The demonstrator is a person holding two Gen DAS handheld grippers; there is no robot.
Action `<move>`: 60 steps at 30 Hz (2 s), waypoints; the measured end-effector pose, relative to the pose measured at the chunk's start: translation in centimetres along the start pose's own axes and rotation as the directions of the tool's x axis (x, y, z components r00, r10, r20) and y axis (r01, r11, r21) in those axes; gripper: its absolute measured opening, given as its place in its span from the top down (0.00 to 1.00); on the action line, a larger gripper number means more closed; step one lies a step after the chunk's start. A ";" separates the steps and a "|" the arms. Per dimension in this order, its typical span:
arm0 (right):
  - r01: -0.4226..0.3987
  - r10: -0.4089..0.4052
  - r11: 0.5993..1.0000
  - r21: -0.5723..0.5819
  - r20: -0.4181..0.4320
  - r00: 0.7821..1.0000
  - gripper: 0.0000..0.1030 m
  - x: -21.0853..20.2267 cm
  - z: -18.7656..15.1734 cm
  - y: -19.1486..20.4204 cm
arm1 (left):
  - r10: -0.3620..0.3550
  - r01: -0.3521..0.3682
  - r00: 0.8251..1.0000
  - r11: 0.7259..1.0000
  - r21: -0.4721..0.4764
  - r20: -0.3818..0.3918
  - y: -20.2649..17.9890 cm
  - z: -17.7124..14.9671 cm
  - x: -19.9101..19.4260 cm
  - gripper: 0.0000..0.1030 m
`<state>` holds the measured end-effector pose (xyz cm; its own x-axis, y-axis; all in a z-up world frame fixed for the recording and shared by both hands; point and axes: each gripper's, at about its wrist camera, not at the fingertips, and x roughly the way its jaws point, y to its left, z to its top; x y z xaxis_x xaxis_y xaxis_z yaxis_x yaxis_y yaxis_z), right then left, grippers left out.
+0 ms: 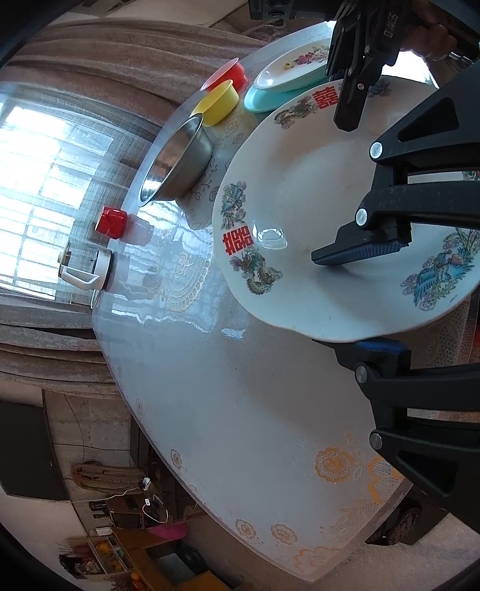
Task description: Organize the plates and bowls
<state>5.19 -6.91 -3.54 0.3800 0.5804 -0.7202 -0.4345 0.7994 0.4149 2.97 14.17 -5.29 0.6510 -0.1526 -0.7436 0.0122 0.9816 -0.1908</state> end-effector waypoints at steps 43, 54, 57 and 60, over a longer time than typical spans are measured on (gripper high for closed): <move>0.157 -0.149 0.985 -0.077 0.099 0.984 0.73 -4.3 -0.6 -0.1 | -0.109 0.104 0.991 0.992 0.071 0.080 -3.0 0.5 -1.1 0.68; 0.234 -0.237 0.972 0.037 0.188 0.953 0.73 -10.1 -1.7 -3.7 | -0.217 0.200 0.974 0.959 0.199 0.070 -10.2 2.4 -0.7 0.68; 0.263 -0.276 0.961 0.084 0.208 0.938 0.73 -11.6 -1.9 -5.2 | -0.248 0.228 0.967 0.944 0.238 0.058 -12.6 2.8 -0.2 0.68; 0.294 -0.316 0.947 0.127 0.220 0.923 0.73 -12.9 -2.2 -6.7 | -0.274 0.254 0.961 0.929 0.268 0.041 -14.9 3.3 0.6 0.68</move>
<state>1.44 -20.09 1.76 0.6677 0.3168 -0.6737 -0.1958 0.9478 0.2517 5.73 -0.19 -0.78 0.6531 -0.4112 -0.6360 0.3799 0.9043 -0.1946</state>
